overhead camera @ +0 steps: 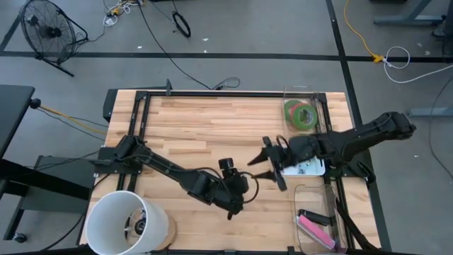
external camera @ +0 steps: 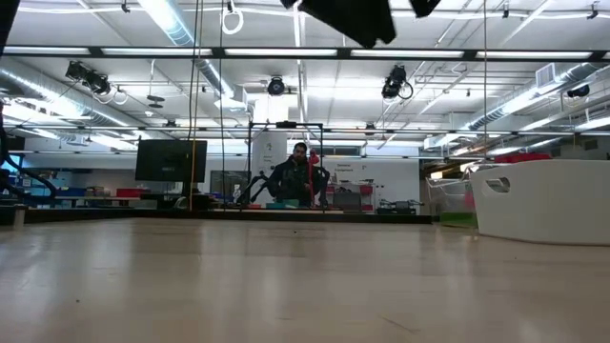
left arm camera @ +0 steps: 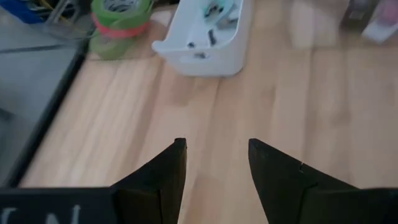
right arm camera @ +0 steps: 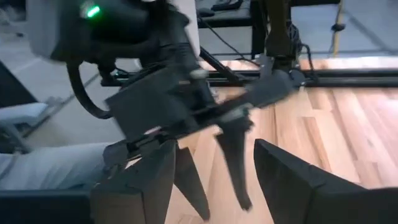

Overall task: Pick and place Stapler, Stapler remover, tape
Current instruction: Return to Home Position

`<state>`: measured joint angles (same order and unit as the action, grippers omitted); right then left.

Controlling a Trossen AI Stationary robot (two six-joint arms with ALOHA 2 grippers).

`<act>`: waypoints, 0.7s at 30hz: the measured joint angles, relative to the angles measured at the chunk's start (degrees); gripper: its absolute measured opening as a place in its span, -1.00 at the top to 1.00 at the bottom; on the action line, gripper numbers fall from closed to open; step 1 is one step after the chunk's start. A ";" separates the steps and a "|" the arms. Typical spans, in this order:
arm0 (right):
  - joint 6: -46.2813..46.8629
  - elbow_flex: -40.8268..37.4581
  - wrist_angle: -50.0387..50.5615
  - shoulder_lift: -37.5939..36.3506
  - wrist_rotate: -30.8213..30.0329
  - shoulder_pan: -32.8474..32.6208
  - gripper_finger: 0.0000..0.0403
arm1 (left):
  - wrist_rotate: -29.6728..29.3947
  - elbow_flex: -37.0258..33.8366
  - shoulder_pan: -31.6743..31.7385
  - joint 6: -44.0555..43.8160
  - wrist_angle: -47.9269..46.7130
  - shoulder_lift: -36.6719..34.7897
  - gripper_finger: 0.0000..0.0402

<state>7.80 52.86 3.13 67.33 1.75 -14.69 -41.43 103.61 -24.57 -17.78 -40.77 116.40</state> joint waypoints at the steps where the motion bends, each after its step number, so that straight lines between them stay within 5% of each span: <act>1: -0.47 0.00 -0.24 0.00 -2.48 -1.62 -0.08 | 0.97 0.00 0.33 -0.01 1.17 0.00 0.12; 5: -2.72 0.00 -0.82 0.00 -9.12 -5.49 -0.08 | 4.82 0.00 1.78 -0.02 5.64 0.00 0.12; 21: -2.52 -0.02 -0.89 0.02 -8.26 -6.23 -0.08 | 13.14 0.02 7.20 -0.07 12.48 -5.48 0.12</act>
<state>5.28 52.84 2.24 67.35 -6.51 -20.92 -28.29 103.63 -17.37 -17.85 -28.29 110.92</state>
